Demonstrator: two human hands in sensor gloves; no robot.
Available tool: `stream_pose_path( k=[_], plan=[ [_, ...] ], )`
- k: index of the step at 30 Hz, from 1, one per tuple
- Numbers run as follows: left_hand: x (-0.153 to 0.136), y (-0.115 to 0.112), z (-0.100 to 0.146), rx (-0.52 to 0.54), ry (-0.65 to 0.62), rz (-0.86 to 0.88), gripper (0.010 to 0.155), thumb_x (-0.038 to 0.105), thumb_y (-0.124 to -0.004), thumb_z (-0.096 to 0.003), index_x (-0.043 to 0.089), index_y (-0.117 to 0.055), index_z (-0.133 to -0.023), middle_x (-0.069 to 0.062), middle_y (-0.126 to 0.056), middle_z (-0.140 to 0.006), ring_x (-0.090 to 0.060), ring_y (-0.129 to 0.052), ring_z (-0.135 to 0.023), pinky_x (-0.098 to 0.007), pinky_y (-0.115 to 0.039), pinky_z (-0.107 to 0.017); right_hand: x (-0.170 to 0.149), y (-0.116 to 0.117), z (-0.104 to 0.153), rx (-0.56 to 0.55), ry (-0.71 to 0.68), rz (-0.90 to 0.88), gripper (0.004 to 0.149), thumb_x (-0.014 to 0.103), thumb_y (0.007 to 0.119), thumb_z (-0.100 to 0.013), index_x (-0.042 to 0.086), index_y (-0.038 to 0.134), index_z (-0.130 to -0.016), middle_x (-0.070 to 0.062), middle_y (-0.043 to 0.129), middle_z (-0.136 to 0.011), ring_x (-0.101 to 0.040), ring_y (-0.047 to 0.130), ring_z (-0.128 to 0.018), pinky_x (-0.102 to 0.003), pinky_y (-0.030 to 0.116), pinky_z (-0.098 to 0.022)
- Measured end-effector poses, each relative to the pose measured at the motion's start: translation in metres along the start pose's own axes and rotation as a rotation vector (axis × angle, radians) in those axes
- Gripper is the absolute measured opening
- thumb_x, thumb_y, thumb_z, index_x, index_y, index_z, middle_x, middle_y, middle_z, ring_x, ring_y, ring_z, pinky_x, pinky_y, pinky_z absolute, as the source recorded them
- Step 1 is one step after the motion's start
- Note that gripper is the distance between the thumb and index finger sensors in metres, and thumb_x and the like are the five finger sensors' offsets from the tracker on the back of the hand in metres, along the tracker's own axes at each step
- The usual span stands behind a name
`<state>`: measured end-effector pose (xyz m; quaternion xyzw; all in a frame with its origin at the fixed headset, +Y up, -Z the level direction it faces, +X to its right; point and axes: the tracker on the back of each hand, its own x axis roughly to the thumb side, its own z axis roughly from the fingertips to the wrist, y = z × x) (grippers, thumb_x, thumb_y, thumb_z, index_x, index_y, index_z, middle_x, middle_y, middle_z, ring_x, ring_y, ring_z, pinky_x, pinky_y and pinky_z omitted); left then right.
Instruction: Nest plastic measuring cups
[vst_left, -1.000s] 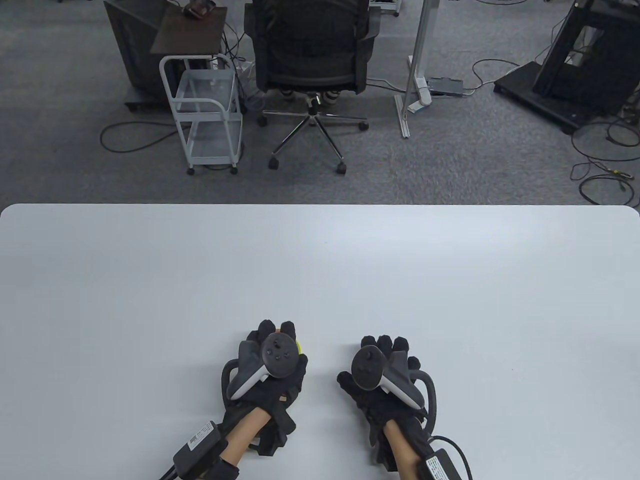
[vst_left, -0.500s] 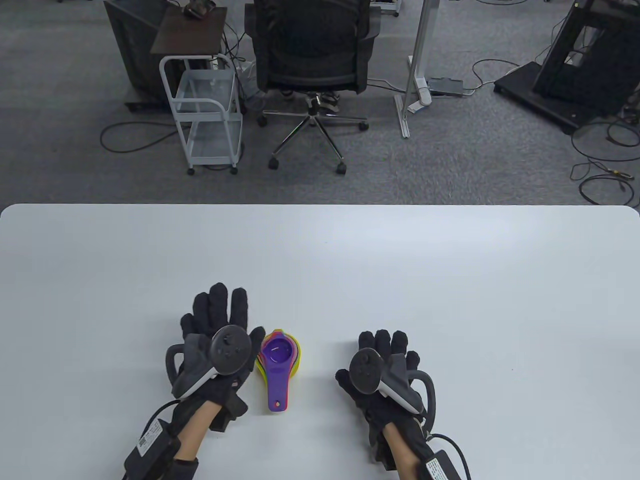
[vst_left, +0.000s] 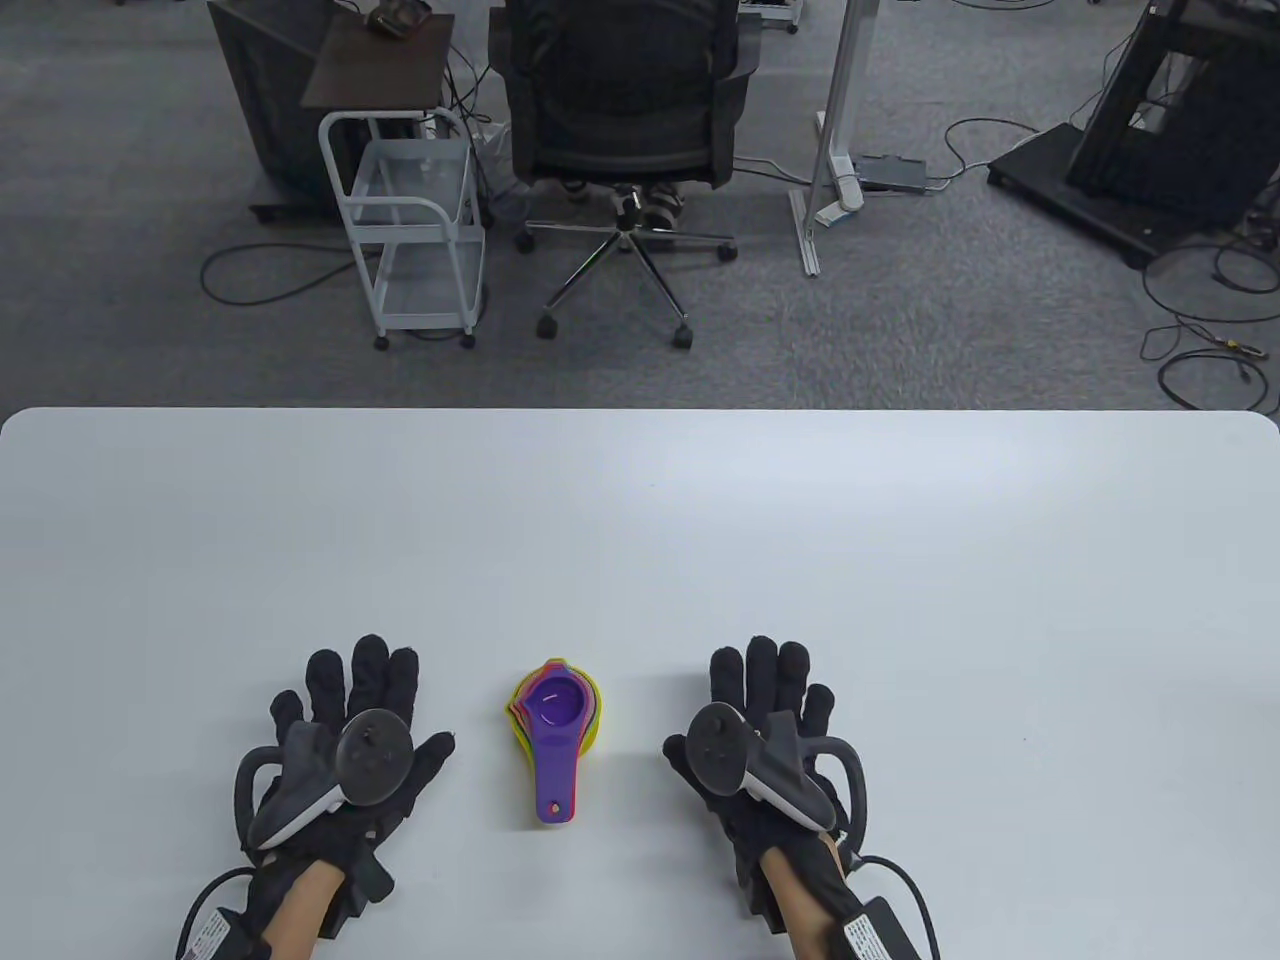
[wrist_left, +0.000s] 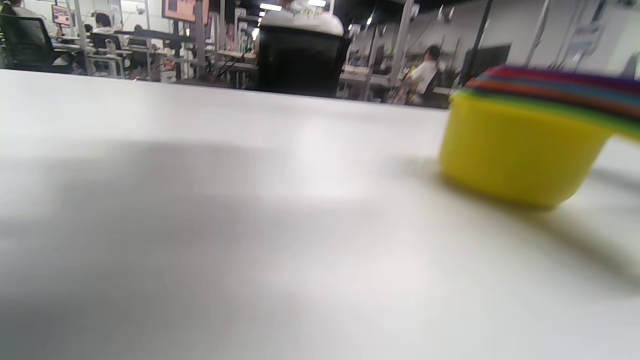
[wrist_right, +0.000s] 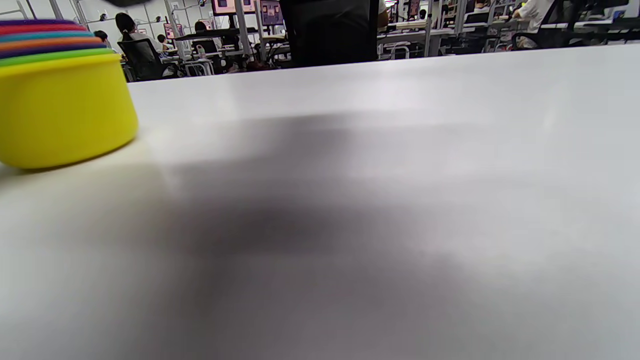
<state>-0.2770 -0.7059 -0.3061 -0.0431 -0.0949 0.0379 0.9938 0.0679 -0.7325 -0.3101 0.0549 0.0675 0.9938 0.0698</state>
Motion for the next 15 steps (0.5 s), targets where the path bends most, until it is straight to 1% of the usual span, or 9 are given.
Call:
stream_pose_path(
  k=[2, 5, 10, 15],
  plan=[
    [0.004, 0.002, 0.002, 0.021, -0.018, -0.015, 0.084, 0.066, -0.049, -0.0532, 0.022, -0.018, -0.118, -0.016, -0.012, -0.122, -0.061, -0.015, -0.105, -0.08, -0.017, -0.064, -0.001, 0.002, -0.002, 0.001, -0.001, -0.006, 0.093, 0.061, 0.05, -0.056, 0.004, 0.006, -0.114, -0.04, 0.0, -0.115, -0.063, -0.002, -0.096, -0.079, 0.015, -0.067],
    [0.002, 0.001, 0.001, 0.004, -0.012, -0.048, 0.083, 0.066, -0.049, -0.0531, 0.024, -0.018, -0.118, -0.015, -0.012, -0.123, -0.061, -0.015, -0.105, -0.079, -0.018, -0.064, -0.004, 0.007, -0.005, 0.039, 0.016, 0.002, 0.092, 0.061, 0.05, -0.056, 0.004, 0.007, -0.114, -0.04, 0.0, -0.115, -0.063, -0.002, -0.096, -0.079, 0.014, -0.067],
    [-0.008, -0.005, -0.004, -0.039, 0.019, -0.005, 0.083, 0.066, -0.049, -0.053, 0.023, -0.019, -0.118, -0.016, -0.012, -0.123, -0.061, -0.015, -0.105, -0.079, -0.018, -0.064, -0.005, 0.008, -0.005, 0.044, 0.02, -0.003, 0.093, 0.061, 0.05, -0.056, 0.003, 0.006, -0.114, -0.041, -0.001, -0.114, -0.063, -0.002, -0.095, -0.079, 0.015, -0.067],
    [-0.011, -0.009, -0.006, -0.064, 0.026, 0.013, 0.083, 0.066, -0.048, -0.0524, 0.023, -0.019, -0.118, -0.015, -0.012, -0.123, -0.061, -0.016, -0.105, -0.079, -0.018, -0.064, -0.001, 0.007, -0.004, 0.049, 0.007, 0.001, 0.093, 0.061, 0.049, -0.056, 0.003, 0.006, -0.114, -0.041, -0.001, -0.114, -0.063, -0.002, -0.095, -0.079, 0.015, -0.066]
  ],
)
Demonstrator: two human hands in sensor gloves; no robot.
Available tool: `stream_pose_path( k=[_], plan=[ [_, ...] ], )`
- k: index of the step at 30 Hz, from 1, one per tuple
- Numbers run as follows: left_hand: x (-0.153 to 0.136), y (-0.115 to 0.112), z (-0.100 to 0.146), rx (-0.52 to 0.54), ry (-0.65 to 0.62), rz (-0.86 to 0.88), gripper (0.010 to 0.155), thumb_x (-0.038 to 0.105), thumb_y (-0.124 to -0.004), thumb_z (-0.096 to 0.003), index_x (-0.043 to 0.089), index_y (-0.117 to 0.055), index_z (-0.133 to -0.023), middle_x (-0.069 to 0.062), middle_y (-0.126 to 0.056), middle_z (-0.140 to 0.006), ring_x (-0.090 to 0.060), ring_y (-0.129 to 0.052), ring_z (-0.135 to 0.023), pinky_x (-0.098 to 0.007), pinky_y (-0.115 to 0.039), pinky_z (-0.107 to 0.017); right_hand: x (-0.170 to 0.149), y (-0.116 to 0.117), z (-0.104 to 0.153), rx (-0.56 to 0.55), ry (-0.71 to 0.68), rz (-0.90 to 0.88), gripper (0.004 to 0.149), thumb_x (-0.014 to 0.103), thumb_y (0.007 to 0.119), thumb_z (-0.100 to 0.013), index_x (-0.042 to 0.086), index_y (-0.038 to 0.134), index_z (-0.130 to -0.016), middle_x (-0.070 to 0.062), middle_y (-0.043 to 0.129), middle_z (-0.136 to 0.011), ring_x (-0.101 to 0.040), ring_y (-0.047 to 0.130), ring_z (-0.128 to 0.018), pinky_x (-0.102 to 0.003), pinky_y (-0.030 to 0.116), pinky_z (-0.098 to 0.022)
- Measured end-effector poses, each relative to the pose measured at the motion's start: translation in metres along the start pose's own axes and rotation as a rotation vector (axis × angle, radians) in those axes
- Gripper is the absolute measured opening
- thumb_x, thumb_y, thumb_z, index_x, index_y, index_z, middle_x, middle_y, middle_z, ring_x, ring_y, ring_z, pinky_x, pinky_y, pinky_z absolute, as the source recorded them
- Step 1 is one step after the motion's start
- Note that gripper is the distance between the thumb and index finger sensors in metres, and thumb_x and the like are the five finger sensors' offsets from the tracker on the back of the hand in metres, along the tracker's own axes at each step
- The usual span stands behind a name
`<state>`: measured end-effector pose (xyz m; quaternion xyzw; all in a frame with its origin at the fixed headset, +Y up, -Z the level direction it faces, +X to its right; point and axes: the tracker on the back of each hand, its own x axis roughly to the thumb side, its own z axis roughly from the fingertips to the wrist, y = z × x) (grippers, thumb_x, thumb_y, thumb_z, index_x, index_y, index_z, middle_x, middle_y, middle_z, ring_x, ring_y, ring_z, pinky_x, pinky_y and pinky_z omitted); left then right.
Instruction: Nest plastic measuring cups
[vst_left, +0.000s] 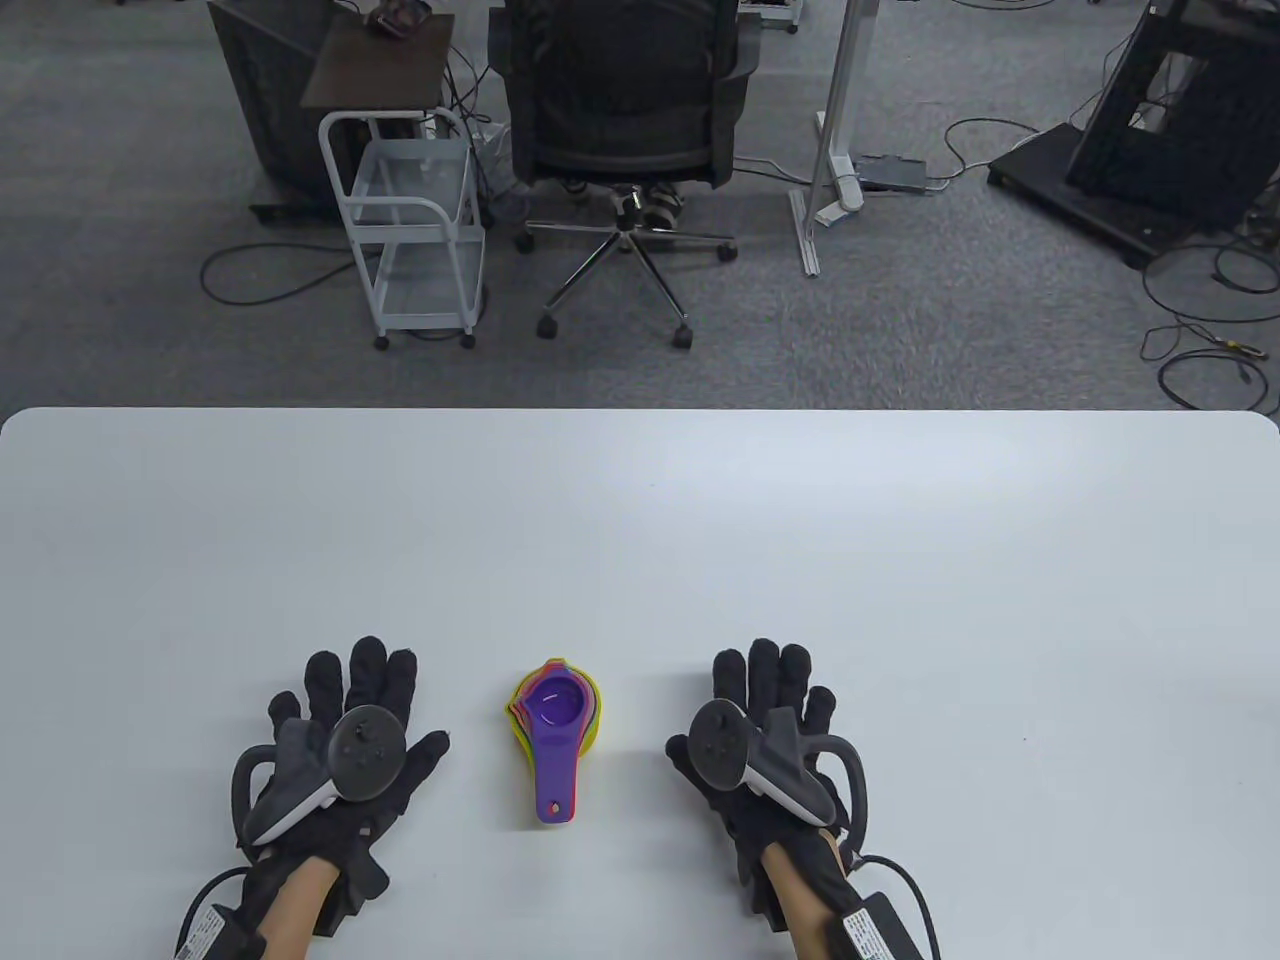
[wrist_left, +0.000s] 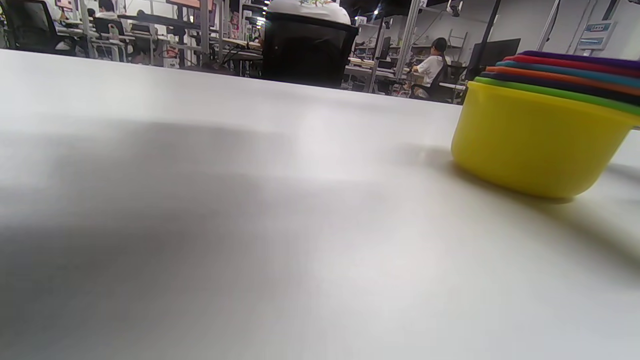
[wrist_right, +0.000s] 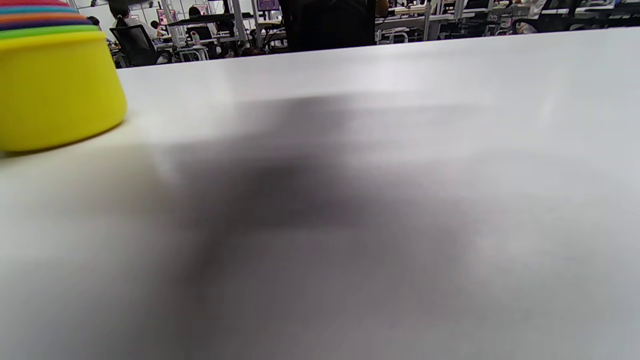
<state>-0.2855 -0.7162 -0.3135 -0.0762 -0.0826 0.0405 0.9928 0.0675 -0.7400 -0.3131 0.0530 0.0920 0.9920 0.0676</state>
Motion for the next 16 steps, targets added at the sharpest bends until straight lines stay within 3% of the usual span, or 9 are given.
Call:
stream_pose_path(
  k=[16],
  plan=[
    [0.01, -0.001, 0.0016, -0.01, -0.032, -0.005, 0.083, 0.066, -0.048, -0.0526, 0.023, -0.019, -0.118, -0.015, -0.012, -0.123, -0.063, -0.017, -0.105, -0.079, -0.018, -0.064, -0.0026, 0.0047, -0.0046, 0.052, 0.005, -0.04, 0.094, 0.061, 0.049, -0.056, 0.001, 0.006, -0.114, -0.042, 0.0, -0.114, -0.064, -0.001, -0.094, -0.08, 0.016, -0.066]
  ],
)
